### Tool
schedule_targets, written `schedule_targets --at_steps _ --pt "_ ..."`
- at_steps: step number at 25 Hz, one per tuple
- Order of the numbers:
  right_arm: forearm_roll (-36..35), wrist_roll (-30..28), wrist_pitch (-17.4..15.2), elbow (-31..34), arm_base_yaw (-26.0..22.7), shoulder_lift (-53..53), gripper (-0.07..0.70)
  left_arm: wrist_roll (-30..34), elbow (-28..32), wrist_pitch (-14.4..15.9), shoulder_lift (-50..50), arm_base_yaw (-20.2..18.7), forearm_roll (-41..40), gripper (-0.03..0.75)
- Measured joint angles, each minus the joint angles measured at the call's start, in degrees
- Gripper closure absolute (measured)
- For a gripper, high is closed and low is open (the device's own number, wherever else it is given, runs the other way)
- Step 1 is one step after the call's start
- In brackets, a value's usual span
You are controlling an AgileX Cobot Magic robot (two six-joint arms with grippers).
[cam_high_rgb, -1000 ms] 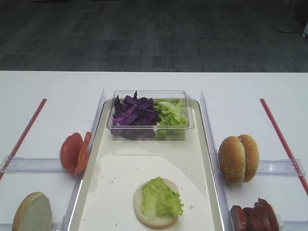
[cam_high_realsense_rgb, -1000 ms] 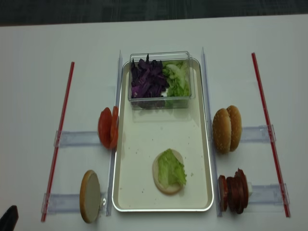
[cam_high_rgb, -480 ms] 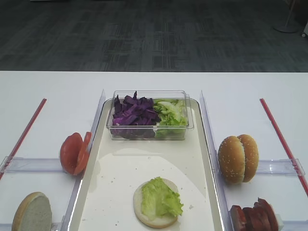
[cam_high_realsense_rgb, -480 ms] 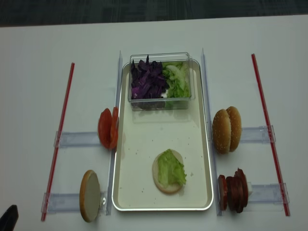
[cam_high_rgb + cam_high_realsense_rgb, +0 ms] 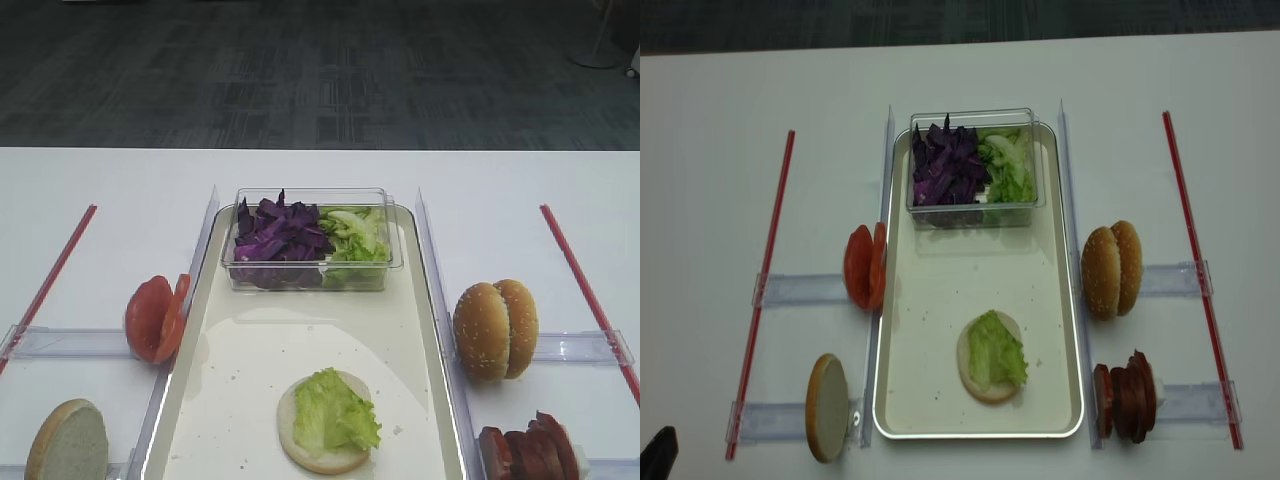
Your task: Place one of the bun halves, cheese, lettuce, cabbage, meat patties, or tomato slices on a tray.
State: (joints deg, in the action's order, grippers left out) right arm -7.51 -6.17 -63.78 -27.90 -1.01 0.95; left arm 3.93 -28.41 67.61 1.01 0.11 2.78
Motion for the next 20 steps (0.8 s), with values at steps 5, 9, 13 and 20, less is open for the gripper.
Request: schedule_targets --at_steps 5,9,13,20 --pt "0.0 0.0 0.0 0.0 0.0 0.0 0.344 0.0 0.0 0.0 0.0 0.0 0.0 0.444" --pt "0.0 0.0 0.0 0.0 0.0 0.0 0.344 0.0 0.0 0.0 0.0 0.0 0.0 0.444" --pt "0.0 0.0 0.0 0.0 0.0 0.0 0.344 0.0 0.0 0.0 0.0 0.0 0.0 0.444" --pt "0.0 0.1 0.0 0.0 0.0 0.0 0.344 0.0 0.0 0.0 0.0 0.0 0.0 0.444"
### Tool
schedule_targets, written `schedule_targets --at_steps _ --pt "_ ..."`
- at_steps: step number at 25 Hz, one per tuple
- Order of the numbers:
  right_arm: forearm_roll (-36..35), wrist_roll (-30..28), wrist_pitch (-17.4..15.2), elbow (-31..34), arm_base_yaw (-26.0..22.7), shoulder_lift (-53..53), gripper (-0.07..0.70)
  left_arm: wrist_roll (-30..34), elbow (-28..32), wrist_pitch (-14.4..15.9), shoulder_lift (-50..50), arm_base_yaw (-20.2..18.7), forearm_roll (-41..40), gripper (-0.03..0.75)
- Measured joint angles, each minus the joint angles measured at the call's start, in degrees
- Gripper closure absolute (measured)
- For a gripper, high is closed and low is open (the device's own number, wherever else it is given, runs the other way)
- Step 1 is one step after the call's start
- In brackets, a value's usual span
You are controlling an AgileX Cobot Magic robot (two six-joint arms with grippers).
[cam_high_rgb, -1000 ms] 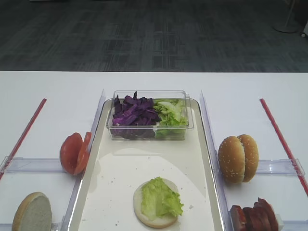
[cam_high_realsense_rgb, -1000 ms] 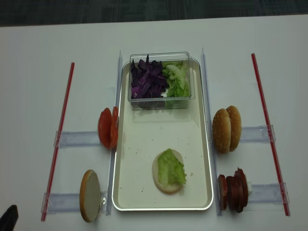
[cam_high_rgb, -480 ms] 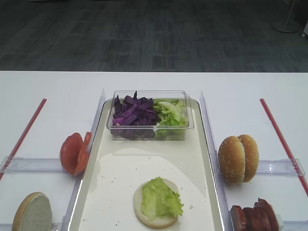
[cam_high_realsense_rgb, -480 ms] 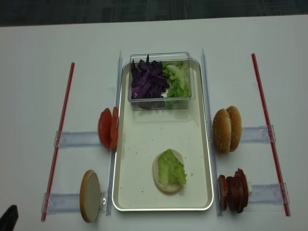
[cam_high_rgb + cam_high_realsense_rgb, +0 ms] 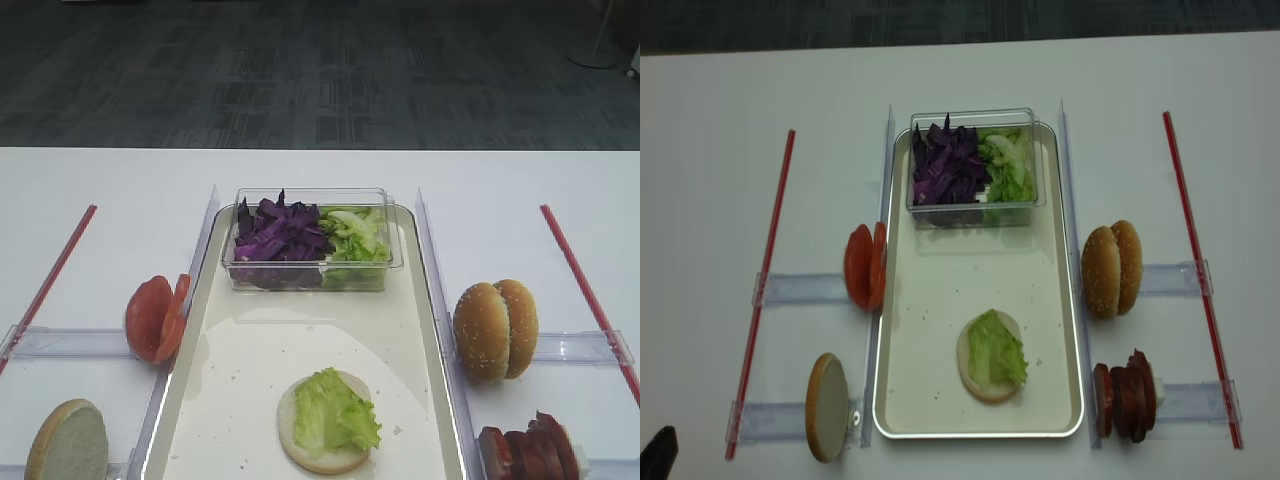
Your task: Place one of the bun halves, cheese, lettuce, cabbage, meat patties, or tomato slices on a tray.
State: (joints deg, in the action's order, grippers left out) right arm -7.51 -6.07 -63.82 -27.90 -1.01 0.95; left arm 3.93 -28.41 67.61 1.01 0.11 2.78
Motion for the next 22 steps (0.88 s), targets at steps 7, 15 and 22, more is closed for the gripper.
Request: schedule_targets --at_steps 7,15,22 --pt "0.0 0.0 0.0 0.0 0.0 0.0 0.344 0.0 0.0 0.0 0.0 0.0 0.0 0.444" --pt "0.0 0.1 0.0 0.0 0.0 0.0 0.344 0.0 0.0 0.0 0.0 0.0 0.0 0.444" --pt "0.1 0.1 0.0 0.0 0.0 0.0 0.344 0.0 0.0 0.0 0.0 0.0 0.0 0.444"
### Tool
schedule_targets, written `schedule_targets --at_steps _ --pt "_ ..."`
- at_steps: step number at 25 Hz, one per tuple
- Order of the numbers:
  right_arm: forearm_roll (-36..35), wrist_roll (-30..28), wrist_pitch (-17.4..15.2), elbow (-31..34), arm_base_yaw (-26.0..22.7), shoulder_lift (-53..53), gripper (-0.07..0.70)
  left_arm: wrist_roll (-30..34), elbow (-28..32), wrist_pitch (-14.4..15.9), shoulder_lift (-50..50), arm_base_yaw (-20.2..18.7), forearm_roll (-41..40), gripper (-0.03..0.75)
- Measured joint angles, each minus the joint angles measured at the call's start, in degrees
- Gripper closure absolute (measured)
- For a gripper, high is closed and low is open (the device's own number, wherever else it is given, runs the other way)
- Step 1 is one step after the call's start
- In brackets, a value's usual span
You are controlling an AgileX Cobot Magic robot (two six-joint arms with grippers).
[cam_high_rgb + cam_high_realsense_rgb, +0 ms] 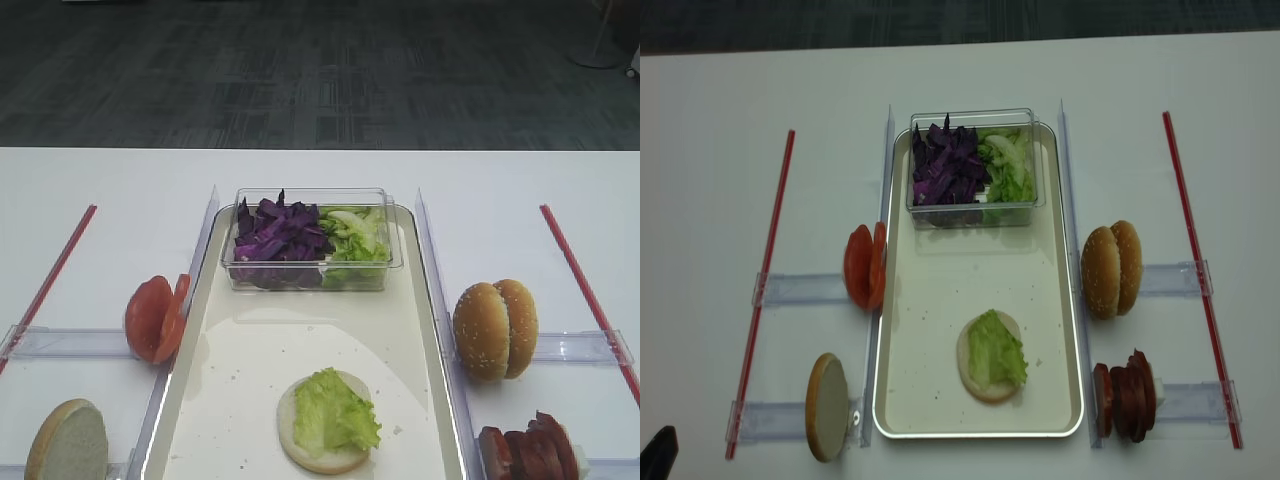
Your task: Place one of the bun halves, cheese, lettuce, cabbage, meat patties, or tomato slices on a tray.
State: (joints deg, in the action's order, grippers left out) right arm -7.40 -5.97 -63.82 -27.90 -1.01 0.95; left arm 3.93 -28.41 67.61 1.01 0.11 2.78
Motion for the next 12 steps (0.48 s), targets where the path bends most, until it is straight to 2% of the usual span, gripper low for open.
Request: schedule_targets --at_steps 12 --pt "0.0 0.0 0.0 0.0 0.0 0.0 0.344 0.0 0.0 0.0 0.0 0.0 0.0 0.444"
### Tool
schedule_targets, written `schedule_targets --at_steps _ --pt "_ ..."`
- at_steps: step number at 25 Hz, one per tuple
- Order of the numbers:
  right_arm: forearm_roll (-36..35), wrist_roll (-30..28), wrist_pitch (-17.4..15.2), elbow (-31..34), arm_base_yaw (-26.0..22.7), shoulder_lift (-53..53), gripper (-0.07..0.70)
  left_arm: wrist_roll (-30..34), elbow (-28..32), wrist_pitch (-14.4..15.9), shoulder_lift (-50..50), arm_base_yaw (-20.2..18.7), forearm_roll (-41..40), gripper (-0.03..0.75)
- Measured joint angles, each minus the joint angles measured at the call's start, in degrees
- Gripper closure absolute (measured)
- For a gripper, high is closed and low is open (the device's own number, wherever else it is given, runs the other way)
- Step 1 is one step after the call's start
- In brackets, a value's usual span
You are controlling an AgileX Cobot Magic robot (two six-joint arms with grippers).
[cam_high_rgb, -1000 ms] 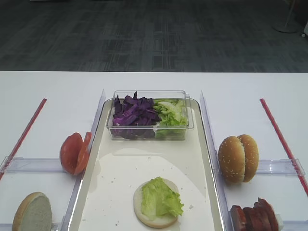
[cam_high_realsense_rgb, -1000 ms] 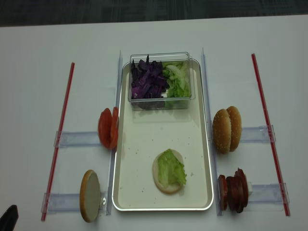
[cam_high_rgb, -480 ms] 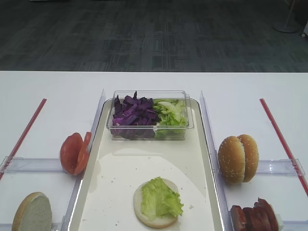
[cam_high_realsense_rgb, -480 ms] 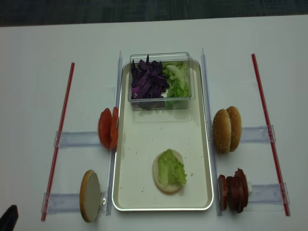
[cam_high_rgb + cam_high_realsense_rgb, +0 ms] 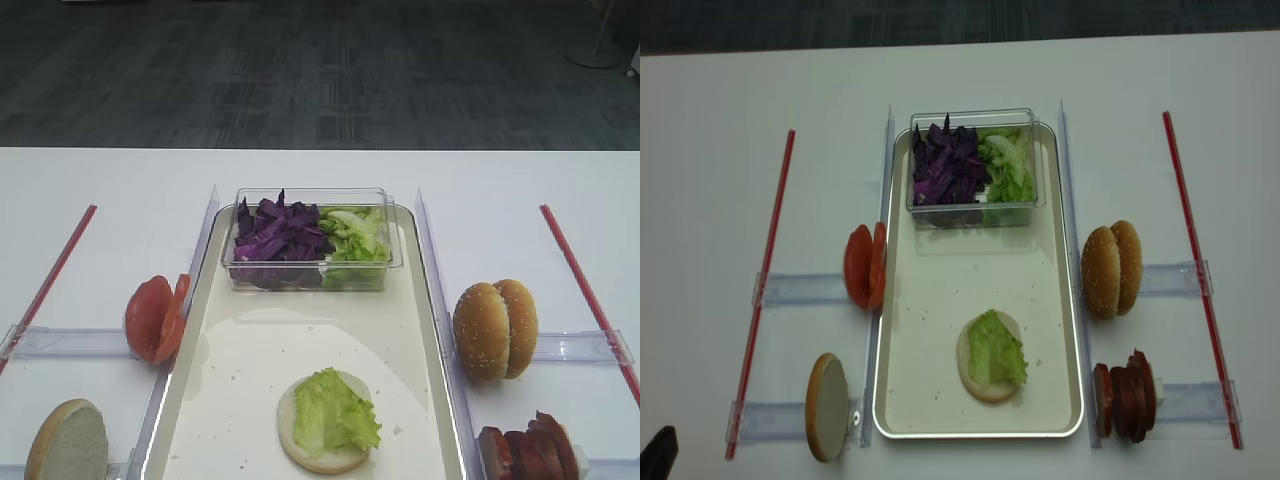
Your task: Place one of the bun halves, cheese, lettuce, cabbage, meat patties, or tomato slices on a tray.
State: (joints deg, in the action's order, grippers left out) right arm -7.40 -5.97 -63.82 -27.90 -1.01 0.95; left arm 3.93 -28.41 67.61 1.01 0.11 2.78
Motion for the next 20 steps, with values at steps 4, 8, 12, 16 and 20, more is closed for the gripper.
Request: schedule_targets --at_steps 4,8,12,16,20 --pt "0.0 0.0 0.0 0.0 0.0 0.0 0.344 0.0 0.0 0.0 0.0 0.0 0.0 0.444" --pt "0.0 0.0 0.0 0.0 0.0 0.0 0.344 0.0 0.0 0.0 0.0 0.0 0.0 0.444" --pt "0.0 0.0 0.0 0.0 0.0 0.0 0.344 0.0 0.0 0.0 0.0 0.0 0.0 0.444" --pt "0.0 0.0 0.0 0.0 0.0 0.0 0.345 0.0 0.0 0.0 0.0 0.0 0.0 0.444" --pt "0.0 0.0 0.0 0.0 0.0 0.0 0.346 0.0 0.0 0.0 0.0 0.0 0.0 0.444"
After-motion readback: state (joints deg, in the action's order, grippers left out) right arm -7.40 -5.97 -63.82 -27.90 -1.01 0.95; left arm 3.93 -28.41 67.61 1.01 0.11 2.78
